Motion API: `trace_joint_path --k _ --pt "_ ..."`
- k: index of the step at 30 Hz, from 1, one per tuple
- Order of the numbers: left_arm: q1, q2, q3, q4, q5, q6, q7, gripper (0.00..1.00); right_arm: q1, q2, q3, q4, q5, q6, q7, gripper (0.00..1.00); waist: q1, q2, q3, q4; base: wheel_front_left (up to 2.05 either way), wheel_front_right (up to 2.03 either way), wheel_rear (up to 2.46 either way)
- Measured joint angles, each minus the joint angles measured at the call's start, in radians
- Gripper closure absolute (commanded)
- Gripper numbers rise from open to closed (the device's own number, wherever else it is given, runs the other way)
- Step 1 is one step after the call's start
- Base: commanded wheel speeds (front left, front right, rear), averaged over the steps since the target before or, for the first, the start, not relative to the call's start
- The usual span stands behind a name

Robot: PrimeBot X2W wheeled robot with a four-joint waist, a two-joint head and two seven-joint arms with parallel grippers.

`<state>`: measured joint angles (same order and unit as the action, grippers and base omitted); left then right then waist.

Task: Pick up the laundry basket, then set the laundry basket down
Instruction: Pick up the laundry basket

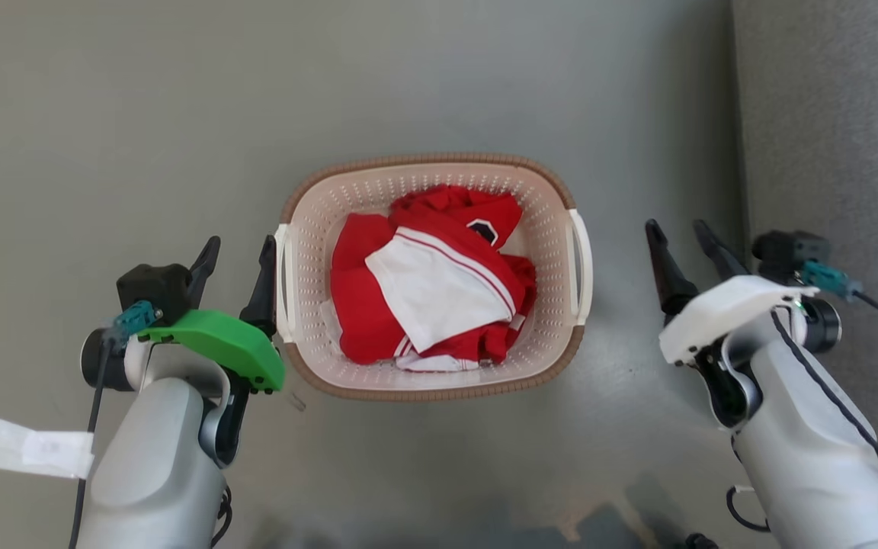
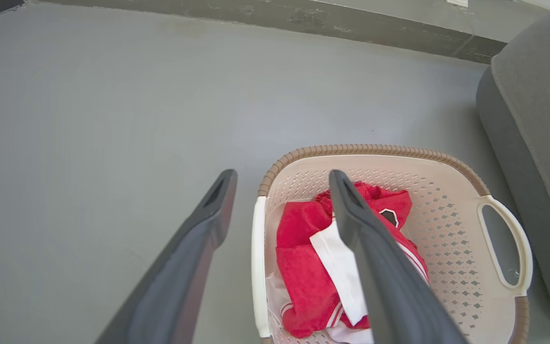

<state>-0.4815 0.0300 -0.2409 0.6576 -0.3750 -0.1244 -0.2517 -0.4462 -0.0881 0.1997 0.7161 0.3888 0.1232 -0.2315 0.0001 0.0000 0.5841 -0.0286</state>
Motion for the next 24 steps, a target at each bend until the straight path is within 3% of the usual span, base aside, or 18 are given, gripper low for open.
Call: trace_joint_path --k 24 --pt "-0.255 -0.008 -0.143 0.220 -0.177 -0.001 0.086 0.00 -0.229 0.009 0.112 0.189 0.067 0.000 0.074 0.00 0.0000 0.0000 0.227 0.039 0.00 0.00 0.00"
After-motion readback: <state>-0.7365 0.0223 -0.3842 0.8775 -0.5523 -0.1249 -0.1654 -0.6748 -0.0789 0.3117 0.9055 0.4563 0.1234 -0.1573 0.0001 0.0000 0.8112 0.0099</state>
